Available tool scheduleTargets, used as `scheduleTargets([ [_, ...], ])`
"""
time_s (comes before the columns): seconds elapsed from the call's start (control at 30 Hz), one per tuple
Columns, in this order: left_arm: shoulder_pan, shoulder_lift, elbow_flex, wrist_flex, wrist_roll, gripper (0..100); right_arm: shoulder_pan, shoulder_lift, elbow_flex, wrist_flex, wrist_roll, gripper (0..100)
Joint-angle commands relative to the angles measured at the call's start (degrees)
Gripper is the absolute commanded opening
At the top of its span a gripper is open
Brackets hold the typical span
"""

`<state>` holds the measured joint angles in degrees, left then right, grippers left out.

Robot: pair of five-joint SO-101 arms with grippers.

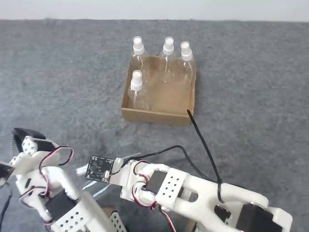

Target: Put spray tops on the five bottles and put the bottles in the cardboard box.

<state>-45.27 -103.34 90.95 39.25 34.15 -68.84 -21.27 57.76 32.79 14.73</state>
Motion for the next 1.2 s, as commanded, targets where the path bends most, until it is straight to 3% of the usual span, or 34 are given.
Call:
scheduleTargets([
  [0.0, -0.8, -0.4, -2.9, -1.9, -0.3, 2, 0.9, -1.1, -1.8, -0.8, 0.7, 21.6],
  [0.4, -7.0, -0.4, 1.4, -2.2, -0.4, 2, 0.9, -1.1, -3.3, -0.3, 0.8, 21.7],
  [0.8, -9.6, -0.4, 1.5, -2.2, -0.3, 2, 3.2, -13.2, -2.5, 4.4, 0.8, 21.7],
  [1.0, -9.2, -0.4, 1.5, -2.3, -0.3, 2, 1.6, -12.6, -1.8, 3.4, 9.3, 21.7],
  [1.17, -9.1, -0.4, 1.5, -2.3, -0.3, 2, -0.9, -12.5, 1.1, -1.5, 12.2, 21.7],
])
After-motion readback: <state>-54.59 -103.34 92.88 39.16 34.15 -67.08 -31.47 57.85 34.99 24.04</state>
